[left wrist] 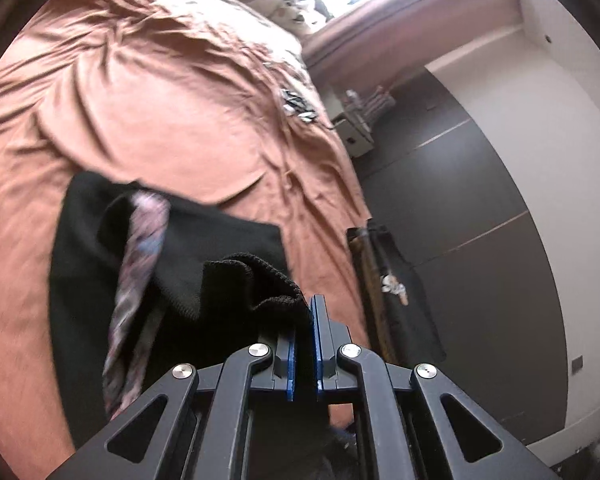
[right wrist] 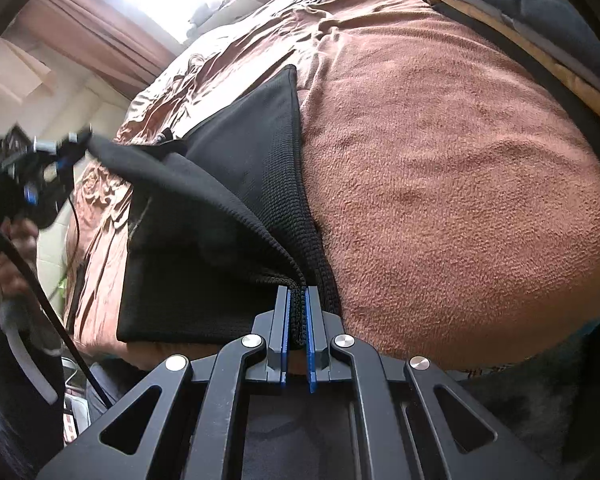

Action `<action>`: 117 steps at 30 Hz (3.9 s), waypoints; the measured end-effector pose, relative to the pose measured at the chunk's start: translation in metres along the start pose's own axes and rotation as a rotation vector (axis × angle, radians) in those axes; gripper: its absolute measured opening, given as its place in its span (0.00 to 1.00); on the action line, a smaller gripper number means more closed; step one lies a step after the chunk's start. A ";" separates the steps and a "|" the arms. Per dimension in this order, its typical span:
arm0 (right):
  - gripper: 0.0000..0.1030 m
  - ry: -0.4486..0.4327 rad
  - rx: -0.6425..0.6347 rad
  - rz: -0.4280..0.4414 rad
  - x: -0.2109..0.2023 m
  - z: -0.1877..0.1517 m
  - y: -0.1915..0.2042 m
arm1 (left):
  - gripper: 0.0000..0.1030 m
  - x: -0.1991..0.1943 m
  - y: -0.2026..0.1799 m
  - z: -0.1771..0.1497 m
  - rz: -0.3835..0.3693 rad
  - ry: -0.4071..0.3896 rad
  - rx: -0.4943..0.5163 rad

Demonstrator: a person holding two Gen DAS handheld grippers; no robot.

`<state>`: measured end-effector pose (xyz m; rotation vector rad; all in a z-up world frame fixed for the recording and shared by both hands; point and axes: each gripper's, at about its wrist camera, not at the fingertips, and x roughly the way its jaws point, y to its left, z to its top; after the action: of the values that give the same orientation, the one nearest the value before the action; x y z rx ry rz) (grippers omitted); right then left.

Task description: Fold small clothes

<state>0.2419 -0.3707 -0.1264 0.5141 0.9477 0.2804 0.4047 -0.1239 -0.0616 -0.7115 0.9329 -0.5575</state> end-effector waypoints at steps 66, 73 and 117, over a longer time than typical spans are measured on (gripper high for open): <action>0.33 -0.016 -0.014 -0.049 -0.007 -0.003 0.019 | 0.67 0.044 0.048 0.037 0.262 0.139 0.106; 0.50 -0.040 -0.017 -0.095 -0.013 -0.007 0.023 | 0.67 0.008 0.074 0.002 0.263 0.133 0.062; 0.46 -0.022 -0.016 -0.098 -0.003 0.002 0.009 | 0.08 0.056 0.009 0.023 0.033 0.153 0.057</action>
<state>0.2415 -0.3653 -0.1189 0.4538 0.9457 0.1935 0.4526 -0.1502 -0.0883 -0.6077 1.0653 -0.6131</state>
